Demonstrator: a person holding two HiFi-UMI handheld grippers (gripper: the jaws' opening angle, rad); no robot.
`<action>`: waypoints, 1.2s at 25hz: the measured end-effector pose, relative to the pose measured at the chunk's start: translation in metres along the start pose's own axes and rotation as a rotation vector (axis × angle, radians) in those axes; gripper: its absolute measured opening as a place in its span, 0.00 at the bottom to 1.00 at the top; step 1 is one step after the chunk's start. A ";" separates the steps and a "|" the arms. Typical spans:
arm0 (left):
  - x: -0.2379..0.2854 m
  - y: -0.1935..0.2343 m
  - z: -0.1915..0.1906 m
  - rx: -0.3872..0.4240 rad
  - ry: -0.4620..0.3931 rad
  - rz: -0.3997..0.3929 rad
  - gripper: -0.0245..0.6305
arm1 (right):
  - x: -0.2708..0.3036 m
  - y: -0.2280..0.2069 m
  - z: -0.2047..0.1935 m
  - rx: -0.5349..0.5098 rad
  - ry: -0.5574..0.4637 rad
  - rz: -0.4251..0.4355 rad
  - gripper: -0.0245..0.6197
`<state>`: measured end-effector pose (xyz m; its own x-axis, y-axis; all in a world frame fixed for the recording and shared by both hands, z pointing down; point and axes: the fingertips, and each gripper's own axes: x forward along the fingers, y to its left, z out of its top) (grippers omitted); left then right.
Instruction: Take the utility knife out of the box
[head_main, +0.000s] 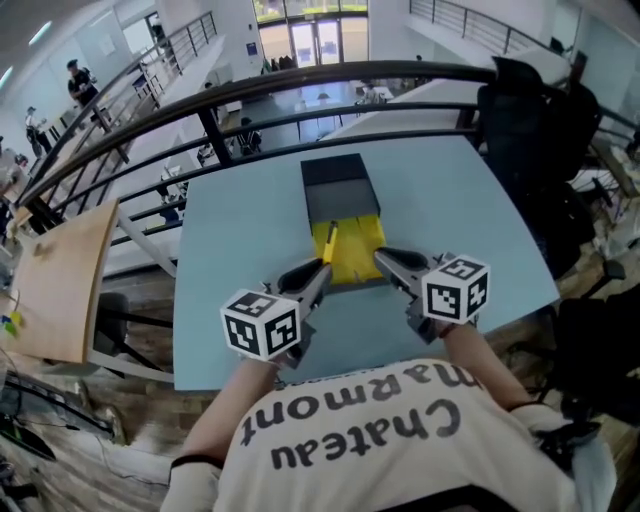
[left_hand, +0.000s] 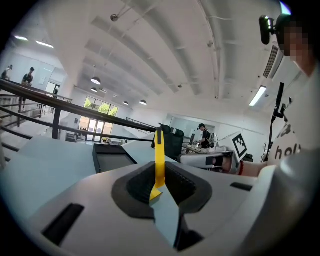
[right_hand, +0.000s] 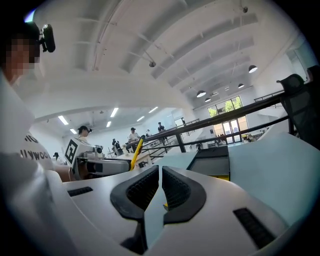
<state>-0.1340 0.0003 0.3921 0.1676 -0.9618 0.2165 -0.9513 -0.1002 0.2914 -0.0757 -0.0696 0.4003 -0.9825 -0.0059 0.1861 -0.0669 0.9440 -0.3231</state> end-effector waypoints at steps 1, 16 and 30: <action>-0.004 0.000 0.003 0.000 -0.005 -0.001 0.13 | 0.001 0.004 0.000 -0.007 0.002 -0.001 0.11; -0.081 0.013 -0.011 -0.035 -0.045 0.000 0.13 | 0.015 0.064 -0.030 -0.004 0.013 -0.038 0.10; -0.104 0.011 -0.040 -0.066 -0.021 -0.005 0.13 | 0.009 0.073 -0.049 0.015 0.037 -0.084 0.10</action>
<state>-0.1512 0.1096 0.4100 0.1658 -0.9666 0.1956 -0.9313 -0.0883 0.3535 -0.0805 0.0152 0.4239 -0.9663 -0.0722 0.2471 -0.1515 0.9355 -0.3192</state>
